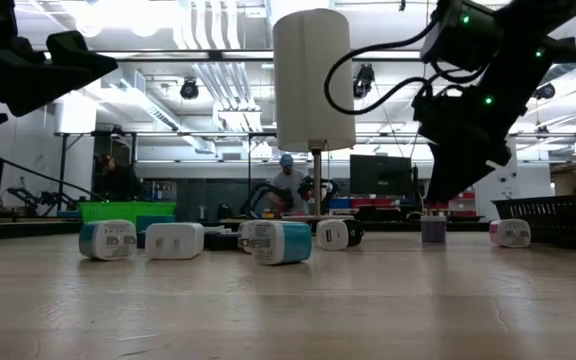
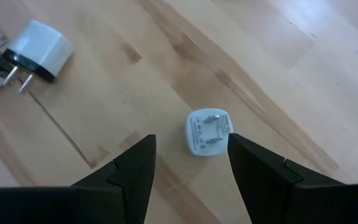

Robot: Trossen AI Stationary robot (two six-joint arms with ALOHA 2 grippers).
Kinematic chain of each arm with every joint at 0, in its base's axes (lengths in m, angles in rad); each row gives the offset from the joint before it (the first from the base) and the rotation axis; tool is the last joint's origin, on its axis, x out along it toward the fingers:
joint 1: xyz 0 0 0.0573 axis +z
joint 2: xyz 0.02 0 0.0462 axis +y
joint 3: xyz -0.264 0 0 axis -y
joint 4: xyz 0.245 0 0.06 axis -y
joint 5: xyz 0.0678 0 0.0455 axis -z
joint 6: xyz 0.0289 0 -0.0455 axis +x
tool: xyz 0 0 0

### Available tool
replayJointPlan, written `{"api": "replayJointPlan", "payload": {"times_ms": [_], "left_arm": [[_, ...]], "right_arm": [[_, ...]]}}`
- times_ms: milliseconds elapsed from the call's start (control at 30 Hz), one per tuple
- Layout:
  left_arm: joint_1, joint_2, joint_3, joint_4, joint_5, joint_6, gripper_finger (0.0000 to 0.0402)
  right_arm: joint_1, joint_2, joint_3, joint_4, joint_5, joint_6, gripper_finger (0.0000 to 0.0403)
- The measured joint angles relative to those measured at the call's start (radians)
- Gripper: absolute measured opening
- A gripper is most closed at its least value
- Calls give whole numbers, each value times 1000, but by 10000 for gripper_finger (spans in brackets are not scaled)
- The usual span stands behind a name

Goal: Pick & Place Office items
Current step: Put the violet charger adapter into the black bin

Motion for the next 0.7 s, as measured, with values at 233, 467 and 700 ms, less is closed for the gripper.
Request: {"api": "replayJointPlan", "payload": {"times_ms": [233,467,700], "left_arm": [[0,0,0,0,0,0,257],[0,0,0,0,0,0,257],[0,0,0,0,0,0,257]], "right_arm": [[-1,68,0,11,9,-2,199],[-11,106,4,44,28,-1,199],[-28,94,-2,35,-9,5,199]]}}
